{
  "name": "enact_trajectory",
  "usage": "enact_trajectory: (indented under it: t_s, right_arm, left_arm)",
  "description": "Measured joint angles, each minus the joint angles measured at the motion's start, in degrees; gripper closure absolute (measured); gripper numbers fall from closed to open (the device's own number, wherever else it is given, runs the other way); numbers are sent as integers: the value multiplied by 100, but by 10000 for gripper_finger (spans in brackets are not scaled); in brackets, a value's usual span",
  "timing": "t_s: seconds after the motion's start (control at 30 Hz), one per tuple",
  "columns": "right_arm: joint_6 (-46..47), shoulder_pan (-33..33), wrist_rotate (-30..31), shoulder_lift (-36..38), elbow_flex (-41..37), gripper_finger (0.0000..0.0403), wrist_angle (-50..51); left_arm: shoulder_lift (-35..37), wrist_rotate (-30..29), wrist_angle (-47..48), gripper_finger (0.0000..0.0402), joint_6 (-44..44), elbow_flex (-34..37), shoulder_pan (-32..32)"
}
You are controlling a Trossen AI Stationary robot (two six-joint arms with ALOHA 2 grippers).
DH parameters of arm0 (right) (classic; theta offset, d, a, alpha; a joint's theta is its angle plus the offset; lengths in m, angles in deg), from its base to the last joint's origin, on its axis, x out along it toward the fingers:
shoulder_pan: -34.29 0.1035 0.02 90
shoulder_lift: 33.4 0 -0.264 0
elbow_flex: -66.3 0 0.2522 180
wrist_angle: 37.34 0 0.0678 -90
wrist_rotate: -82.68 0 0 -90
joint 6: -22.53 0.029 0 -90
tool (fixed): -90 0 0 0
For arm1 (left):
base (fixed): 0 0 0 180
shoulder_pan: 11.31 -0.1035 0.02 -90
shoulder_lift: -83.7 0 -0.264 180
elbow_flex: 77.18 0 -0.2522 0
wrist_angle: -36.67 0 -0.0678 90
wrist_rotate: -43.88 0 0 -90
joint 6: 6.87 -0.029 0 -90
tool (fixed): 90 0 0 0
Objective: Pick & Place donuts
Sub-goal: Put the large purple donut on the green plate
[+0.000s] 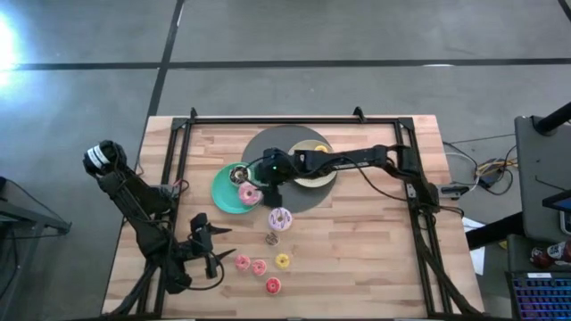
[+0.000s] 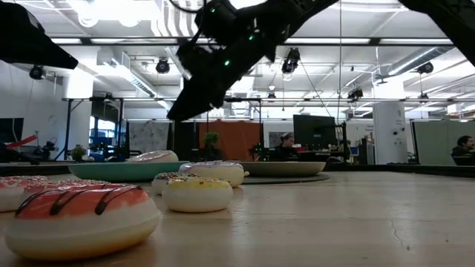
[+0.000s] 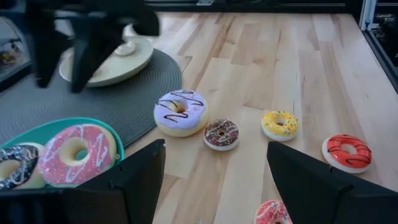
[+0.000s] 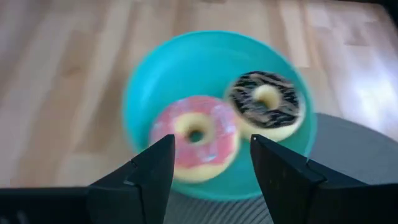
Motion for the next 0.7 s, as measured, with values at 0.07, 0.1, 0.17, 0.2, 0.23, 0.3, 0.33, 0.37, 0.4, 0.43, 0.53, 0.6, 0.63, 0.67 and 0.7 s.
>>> enact_trajectory:
  t_s: [0.07, 0.1, 0.17, 0.2, 0.23, 0.3, 0.33, 0.37, 0.4, 0.43, 0.53, 0.6, 0.63, 0.67, 0.7]
  right_arm:
    - [-2, 45, -247, 247, -221, 199, 45]
    - [0, 78, -311, 405, -369, 199, 42]
    - [-1, 164, -321, 725, -704, 199, -5]
    - [0, 204, -322, 922, -917, 199, -82]
    - [3, 247, -323, 1106, -1154, 199, -206]
    - [56, 313, -322, 1517, -1672, 199, -552]
    - [92, 340, -322, 1724, -1953, 199, -753]
    - [126, 368, -315, 1945, -2236, 199, -938]
    - [157, 398, -316, 2171, -2528, 199, -1125]
    - [205, 429, -313, 2392, -2807, 199, -1335]
    - [388, 507, -282, 3054, -3649, 199, -1895]
    - [488, 578, -274, 3457, -4180, 199, -2195]
    - [547, 619, -270, 3647, -4423, 199, -2337]
    - [599, 668, -267, 3825, -4660, 199, -2493]
    - [641, 717, -263, 4009, -4890, 199, -2656]
  left_arm:
    - [0, -10, -1, 145, -73, 0, -40]
    - [0, -10, -1, 145, -98, 0, -75]
    - [0, -12, 1, 145, -183, 2, -163]
    - [0, -5, -8, 145, -241, 4, -213]
    - [0, 8, -6, 145, -291, 11, -269]
    - [0, 83, -30, 145, -432, 14, -399]
    - [0, 110, -67, 145, -540, 23, -464]
    - [0, 158, -119, 145, -653, 24, -537]
    - [0, 255, -196, 145, -776, 24, -618]
    - [0, 332, -256, 145, -905, 26, -710]
    - [1, 717, -687, 145, -1442, 63, -1027]
    - [2, 1066, -1028, 145, -1881, 90, -1274]
    - [2, 1250, -1166, 145, -2090, 90, -1406]
    - [2, 1431, -1307, 145, -2315, 90, -1545]
    - [2, 1605, -1420, 145, -2537, 90, -1681]
